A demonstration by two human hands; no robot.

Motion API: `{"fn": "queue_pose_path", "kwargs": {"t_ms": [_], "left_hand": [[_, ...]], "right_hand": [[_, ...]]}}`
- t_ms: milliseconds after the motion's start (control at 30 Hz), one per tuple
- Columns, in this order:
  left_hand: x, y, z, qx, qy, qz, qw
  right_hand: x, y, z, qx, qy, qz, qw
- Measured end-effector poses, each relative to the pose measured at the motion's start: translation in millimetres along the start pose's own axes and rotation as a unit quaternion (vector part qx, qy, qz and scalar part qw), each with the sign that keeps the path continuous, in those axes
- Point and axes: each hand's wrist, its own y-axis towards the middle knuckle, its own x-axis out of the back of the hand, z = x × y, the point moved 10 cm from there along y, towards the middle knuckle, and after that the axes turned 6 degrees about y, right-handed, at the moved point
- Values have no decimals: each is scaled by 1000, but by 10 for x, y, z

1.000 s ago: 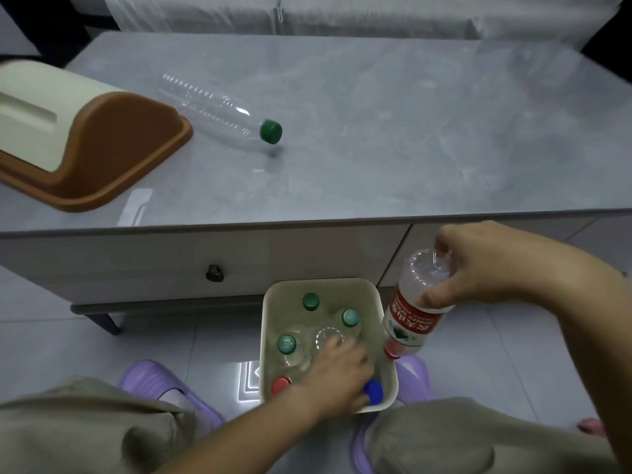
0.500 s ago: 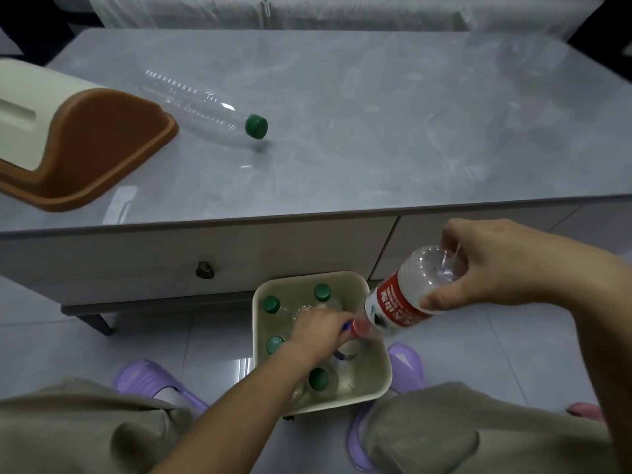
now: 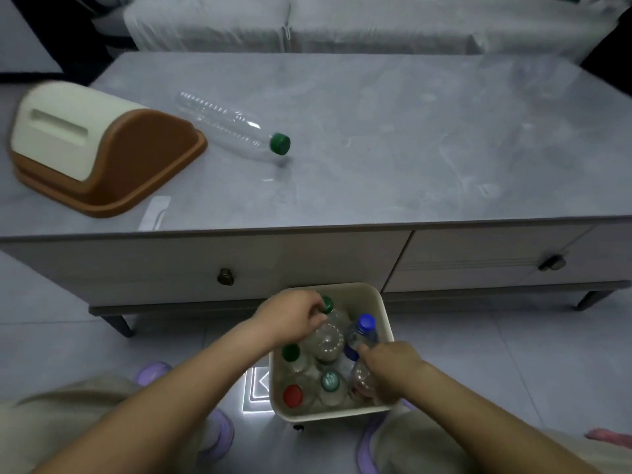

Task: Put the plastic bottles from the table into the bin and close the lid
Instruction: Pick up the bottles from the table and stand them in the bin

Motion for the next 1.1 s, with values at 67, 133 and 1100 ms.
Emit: {"fn": "queue_pose_path", "kwargs": {"t_ms": [67, 133, 1100], "left_hand": [[101, -163, 273, 45, -11, -23, 999], [-24, -319, 497, 85, -11, -7, 996], [1158, -997, 812, 120, -361, -253, 889]], "right_hand": [[1, 51, -41, 7, -39, -2, 999], [-17, 63, -67, -3, -51, 13, 999], [2923, -129, -35, 46, 401, -443, 800]]}}
